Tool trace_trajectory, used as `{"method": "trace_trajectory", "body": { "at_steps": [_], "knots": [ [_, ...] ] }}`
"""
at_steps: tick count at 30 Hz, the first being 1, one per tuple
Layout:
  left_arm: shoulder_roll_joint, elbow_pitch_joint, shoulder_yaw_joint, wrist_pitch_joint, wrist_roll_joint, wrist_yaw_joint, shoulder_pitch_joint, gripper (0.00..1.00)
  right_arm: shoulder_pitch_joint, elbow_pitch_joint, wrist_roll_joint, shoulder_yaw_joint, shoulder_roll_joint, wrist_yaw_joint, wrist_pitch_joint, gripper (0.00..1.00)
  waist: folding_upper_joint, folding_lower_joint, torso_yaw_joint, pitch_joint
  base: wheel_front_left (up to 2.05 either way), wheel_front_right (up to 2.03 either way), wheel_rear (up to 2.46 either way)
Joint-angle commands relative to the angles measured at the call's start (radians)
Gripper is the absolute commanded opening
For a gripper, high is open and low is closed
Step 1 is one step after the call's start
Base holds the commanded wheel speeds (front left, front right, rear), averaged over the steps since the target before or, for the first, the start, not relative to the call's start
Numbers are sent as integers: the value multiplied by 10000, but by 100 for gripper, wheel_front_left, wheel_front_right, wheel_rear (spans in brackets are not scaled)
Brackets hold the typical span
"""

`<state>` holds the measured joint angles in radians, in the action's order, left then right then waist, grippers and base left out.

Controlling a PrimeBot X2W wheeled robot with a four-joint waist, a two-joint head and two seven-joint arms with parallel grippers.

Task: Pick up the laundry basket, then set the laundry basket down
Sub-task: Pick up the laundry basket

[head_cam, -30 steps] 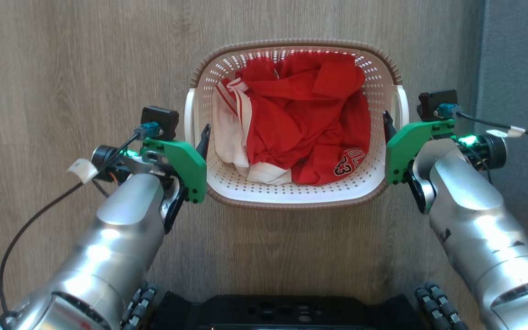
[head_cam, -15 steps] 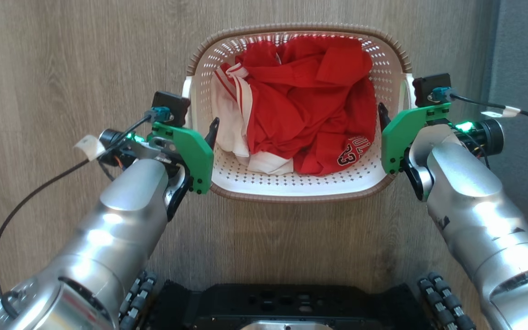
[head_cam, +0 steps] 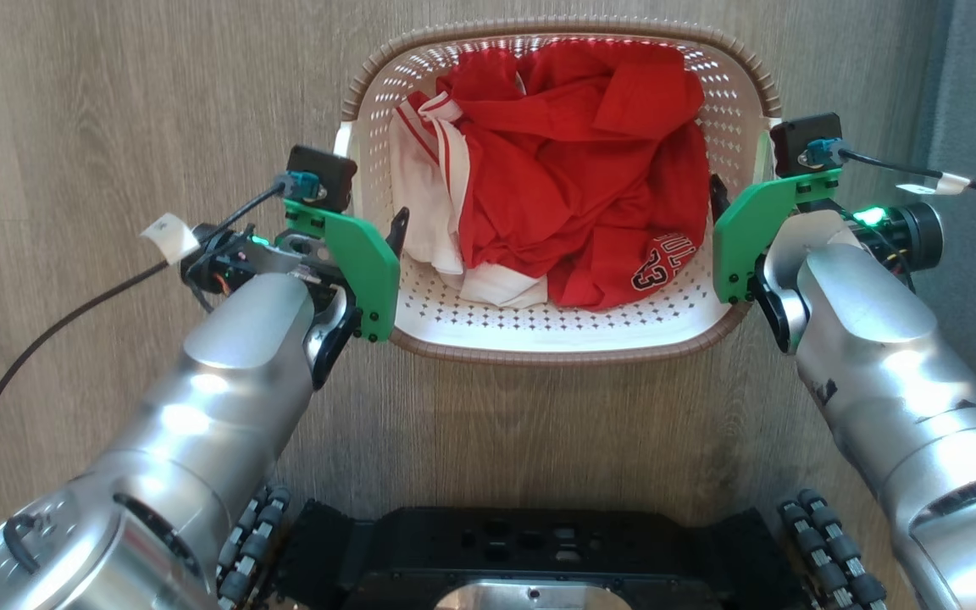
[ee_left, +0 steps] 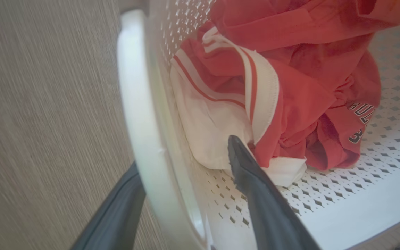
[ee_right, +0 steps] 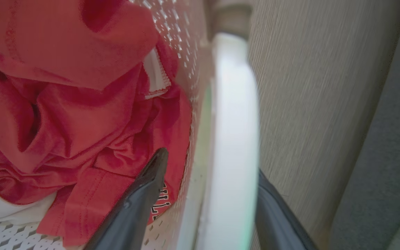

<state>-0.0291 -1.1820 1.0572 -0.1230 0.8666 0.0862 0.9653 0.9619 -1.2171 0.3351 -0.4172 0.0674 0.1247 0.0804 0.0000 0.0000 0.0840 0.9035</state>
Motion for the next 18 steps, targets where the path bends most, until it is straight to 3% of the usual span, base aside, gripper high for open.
{"method": "trace_trajectory", "body": {
  "at_steps": [1,13,14,15,16,18],
  "knots": [
    [-212,67,14,84,231,-74,-6,100,-277,-63,-89,-85,-172,60,19,100,0,0,8,40,0,0,0],
    [-212,198,583,212,1088,-160,156,100,-156,-233,-48,-54,-172,60,120,100,0,0,86,184,0,0,0],
    [-212,217,632,209,1166,-156,168,88,-167,-206,-7,-73,-172,60,122,100,0,0,104,197,0,0,0],
    [-212,236,660,241,1275,-143,170,26,-203,-136,132,-64,-172,60,107,40,0,0,123,210,0,0,0],
    [-212,264,692,268,1383,-124,173,0,-249,-33,314,-61,-172,60,84,0,0,0,142,222,0,0,0],
    [-212,306,807,290,1534,-95,188,0,-328,157,629,-172,-172,60,-73,0,0,0,165,239,0,0,0]
  ]
}}
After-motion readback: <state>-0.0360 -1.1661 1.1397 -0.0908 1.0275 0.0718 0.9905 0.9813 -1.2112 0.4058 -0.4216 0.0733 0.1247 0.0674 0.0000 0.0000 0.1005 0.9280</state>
